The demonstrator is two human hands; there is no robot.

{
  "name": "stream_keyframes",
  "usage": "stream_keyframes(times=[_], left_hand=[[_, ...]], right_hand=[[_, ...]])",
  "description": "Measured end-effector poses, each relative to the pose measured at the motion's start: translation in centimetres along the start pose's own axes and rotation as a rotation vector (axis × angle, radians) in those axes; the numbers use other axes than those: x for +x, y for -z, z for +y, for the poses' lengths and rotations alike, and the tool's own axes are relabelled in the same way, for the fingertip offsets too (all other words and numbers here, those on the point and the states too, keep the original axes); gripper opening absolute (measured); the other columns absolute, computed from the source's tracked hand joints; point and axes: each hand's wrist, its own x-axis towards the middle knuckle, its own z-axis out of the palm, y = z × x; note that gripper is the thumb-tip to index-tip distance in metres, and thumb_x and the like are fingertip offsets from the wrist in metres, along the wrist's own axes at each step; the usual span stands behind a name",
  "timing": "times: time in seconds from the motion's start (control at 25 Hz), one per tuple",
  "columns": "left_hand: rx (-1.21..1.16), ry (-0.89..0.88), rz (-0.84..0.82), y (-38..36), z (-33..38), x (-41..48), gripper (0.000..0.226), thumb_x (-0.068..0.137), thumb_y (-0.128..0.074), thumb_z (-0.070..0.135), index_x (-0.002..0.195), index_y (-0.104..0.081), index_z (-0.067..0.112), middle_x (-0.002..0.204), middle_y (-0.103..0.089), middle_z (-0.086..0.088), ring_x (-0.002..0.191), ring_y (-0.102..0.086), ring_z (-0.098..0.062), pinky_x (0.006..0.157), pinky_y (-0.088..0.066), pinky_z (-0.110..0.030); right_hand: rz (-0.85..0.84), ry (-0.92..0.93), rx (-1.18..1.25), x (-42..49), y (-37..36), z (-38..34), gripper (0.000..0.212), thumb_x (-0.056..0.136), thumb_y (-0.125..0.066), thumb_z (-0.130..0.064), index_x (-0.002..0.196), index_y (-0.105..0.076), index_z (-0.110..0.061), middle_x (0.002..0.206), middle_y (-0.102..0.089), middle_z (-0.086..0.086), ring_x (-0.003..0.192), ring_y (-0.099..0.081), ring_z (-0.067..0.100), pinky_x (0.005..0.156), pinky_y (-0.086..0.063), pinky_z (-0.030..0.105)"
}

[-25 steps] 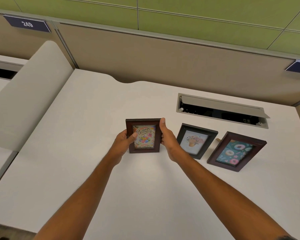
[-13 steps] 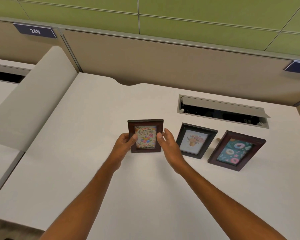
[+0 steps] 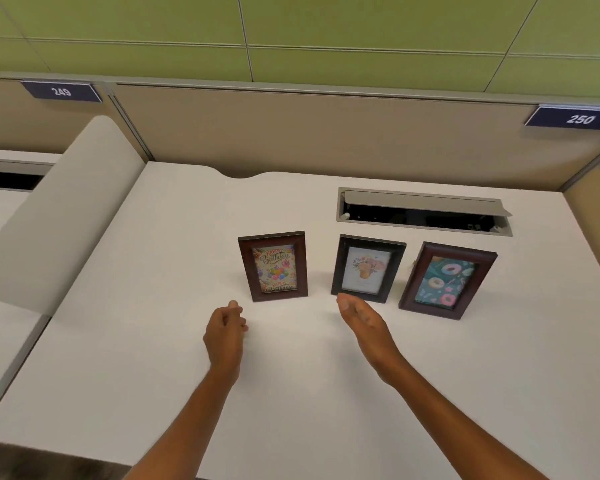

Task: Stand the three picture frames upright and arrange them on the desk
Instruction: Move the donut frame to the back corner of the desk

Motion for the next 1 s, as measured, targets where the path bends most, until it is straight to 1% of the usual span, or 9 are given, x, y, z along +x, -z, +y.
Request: stream_keyframes(times=[0.12,0.28,0.4,0.56,0.68,0.72,0.8,0.92,1.0], left_hand=[[0.039,-0.035,-0.093,-2.1,0.3,-2.4,0.034,0.112,-0.057,0.038,0.094,-0.077,0.017,0.082,-0.078,-0.008,0.075,-0.073,-0.022,0.075,-0.060,-0.038],[0.057,-0.061,-0.209,-6.4,1.2,-6.5,0.027,0.110,-0.059,0.025,0.094,-0.080,0.017,0.079,-0.080,-0.007,0.073,-0.073,-0.023,0.069,-0.060,-0.032],[0.066,-0.076,-0.336,-10.7,1.8,-10.4,0.024,0.111,-0.059,0.026,0.103,-0.079,0.015,0.093,-0.083,-0.008,0.087,-0.079,-0.026,0.077,-0.063,-0.034],[0.055,-0.106,-0.490,-16.0,2.8,-15.0,0.023,0.109,-0.064,0.035,0.119,-0.077,0.019,0.115,-0.081,-0.001,0.109,-0.078,-0.021,0.096,-0.066,-0.042],[0.049,-0.107,-0.582,-19.7,3.8,-17.4,0.034,0.108,-0.065,0.041,0.136,-0.071,0.021,0.133,-0.075,0.000,0.123,-0.071,-0.018,0.107,-0.061,-0.042],[0.061,-0.104,-0.606,-20.7,4.1,-17.9,0.039,0.109,-0.065,0.040,0.142,-0.068,0.021,0.141,-0.071,-0.001,0.129,-0.067,-0.018,0.111,-0.059,-0.042],[0.094,-0.102,-0.646,-22.4,4.6,-18.6,0.050,0.109,-0.063,0.040,0.156,-0.057,0.023,0.156,-0.061,0.000,0.142,-0.059,-0.021,0.119,-0.052,-0.045],[0.117,-0.095,-0.661,-24.4,4.8,-18.6,0.063,0.109,-0.064,0.040,0.167,-0.043,0.025,0.170,-0.047,0.001,0.157,-0.045,-0.023,0.124,-0.043,-0.044],[0.136,-0.091,-0.677,-25.2,4.8,-18.3,0.068,0.109,-0.064,0.041,0.170,-0.037,0.025,0.174,-0.042,0.000,0.161,-0.040,-0.023,0.123,-0.042,-0.043]], right_hand=[[0.059,-0.021,0.026,-1.4,2.8,1.4,0.083,0.088,-0.050,-0.080,0.155,-0.055,-0.032,0.155,-0.059,-0.009,0.145,-0.054,0.016,0.117,-0.042,0.034],[0.133,0.010,0.067,-3.0,7.2,2.6,0.069,0.089,-0.055,-0.079,0.143,-0.062,-0.037,0.138,-0.066,-0.015,0.131,-0.062,0.010,0.104,-0.046,0.027],[0.230,0.029,0.115,-4.0,11.8,3.8,0.066,0.091,-0.058,-0.074,0.142,-0.064,-0.032,0.132,-0.069,-0.014,0.126,-0.064,0.010,0.100,-0.050,0.026],[0.372,0.067,0.158,-4.2,17.6,4.8,0.038,0.102,-0.066,-0.056,0.128,-0.071,-0.028,0.125,-0.076,-0.006,0.120,-0.070,0.015,0.098,-0.059,0.031],[0.478,0.077,0.176,-3.7,21.3,4.5,0.027,0.103,-0.064,-0.056,0.111,-0.072,-0.031,0.110,-0.079,-0.008,0.111,-0.075,0.016,0.081,-0.058,0.022],[0.501,0.066,0.172,-3.3,22.3,4.2,0.029,0.104,-0.060,-0.059,0.107,-0.070,-0.032,0.109,-0.078,-0.007,0.111,-0.074,0.018,0.080,-0.057,0.023],[0.492,0.011,0.167,-1.9,23.7,3.6,0.040,0.104,-0.052,-0.066,0.111,-0.066,-0.029,0.117,-0.075,-0.002,0.118,-0.071,0.026,0.090,-0.057,0.033],[0.358,-0.122,0.218,1.0,25.1,2.8,0.072,0.106,-0.034,-0.072,0.146,-0.058,-0.016,0.149,-0.063,0.013,0.136,-0.061,0.035,0.116,-0.048,0.052],[0.271,-0.172,0.272,2.6,25.4,2.4,0.083,0.104,-0.024,-0.076,0.151,-0.055,-0.016,0.153,-0.061,0.016,0.135,-0.060,0.035,0.121,-0.041,0.054]])
